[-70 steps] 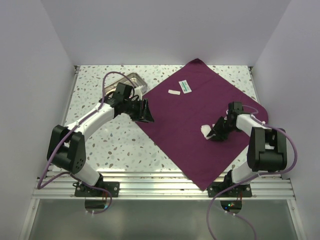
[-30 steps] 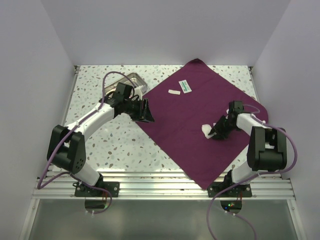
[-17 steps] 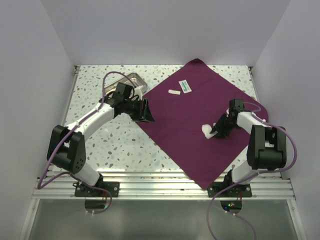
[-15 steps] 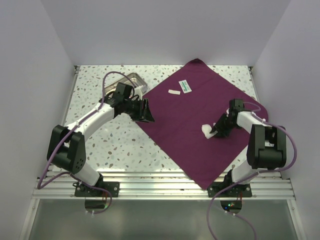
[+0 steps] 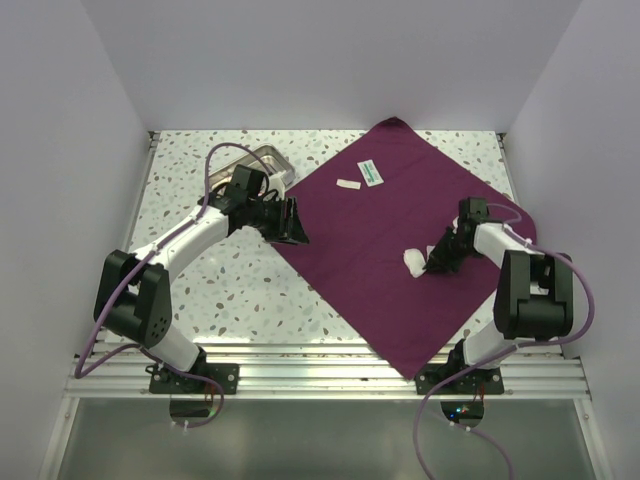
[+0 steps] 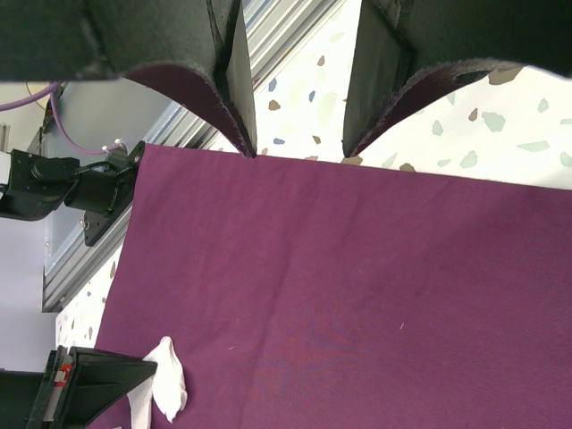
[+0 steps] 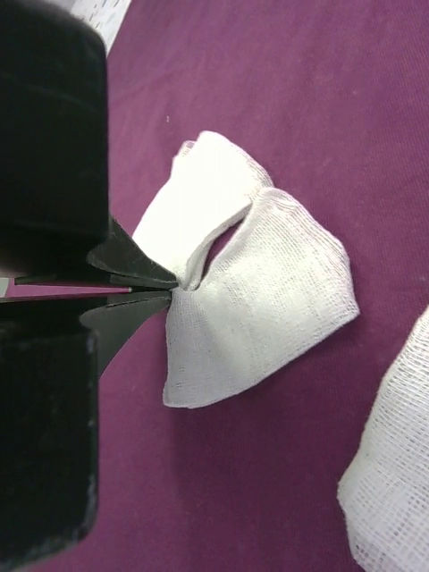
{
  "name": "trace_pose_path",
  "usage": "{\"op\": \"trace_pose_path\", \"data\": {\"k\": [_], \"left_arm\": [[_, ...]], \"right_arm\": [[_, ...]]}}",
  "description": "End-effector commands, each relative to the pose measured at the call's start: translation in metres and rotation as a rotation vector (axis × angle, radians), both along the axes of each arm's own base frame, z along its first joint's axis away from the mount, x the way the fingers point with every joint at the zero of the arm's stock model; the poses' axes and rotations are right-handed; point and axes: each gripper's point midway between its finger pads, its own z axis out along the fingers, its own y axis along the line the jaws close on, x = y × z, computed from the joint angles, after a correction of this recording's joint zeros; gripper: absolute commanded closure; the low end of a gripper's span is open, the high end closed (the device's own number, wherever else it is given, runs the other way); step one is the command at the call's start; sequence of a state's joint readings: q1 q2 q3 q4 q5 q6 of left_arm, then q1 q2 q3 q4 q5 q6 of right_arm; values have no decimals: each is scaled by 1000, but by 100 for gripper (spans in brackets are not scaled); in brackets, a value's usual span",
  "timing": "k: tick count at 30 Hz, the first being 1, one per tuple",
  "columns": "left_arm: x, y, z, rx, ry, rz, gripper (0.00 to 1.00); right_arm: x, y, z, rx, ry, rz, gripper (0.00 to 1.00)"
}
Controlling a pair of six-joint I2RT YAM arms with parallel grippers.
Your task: Prepare the surgical pack
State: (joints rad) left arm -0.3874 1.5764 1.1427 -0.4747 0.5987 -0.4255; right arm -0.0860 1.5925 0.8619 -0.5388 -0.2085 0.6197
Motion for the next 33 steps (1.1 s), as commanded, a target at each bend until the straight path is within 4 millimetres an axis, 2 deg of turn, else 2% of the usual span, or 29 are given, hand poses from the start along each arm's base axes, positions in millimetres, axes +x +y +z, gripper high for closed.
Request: {"op": "trace_pose_path", "data": {"k": [1,11,19,24,26,33], "left_arm": [[10,-7,14,-37,-60,-18,53],[13,-8,15,-43,-57,-17,53],[13,-9,17,-45,-62,-18,53],[13,-8,17,-42,-61,-18,53],[13,-8,16,-42,-61,-18,53],[14,-9,18,-44,-65,-18,53]], "right_arm": [[9,1,26,6,-67,12,100],[8,12,49,75,-70,20,100],[1,13,40,82,-15,32,100],[2,26,50,157,-46,45,100],[-6,27,49,162,-8,45,100],[-28,23,21,129,58,67,99]]}}
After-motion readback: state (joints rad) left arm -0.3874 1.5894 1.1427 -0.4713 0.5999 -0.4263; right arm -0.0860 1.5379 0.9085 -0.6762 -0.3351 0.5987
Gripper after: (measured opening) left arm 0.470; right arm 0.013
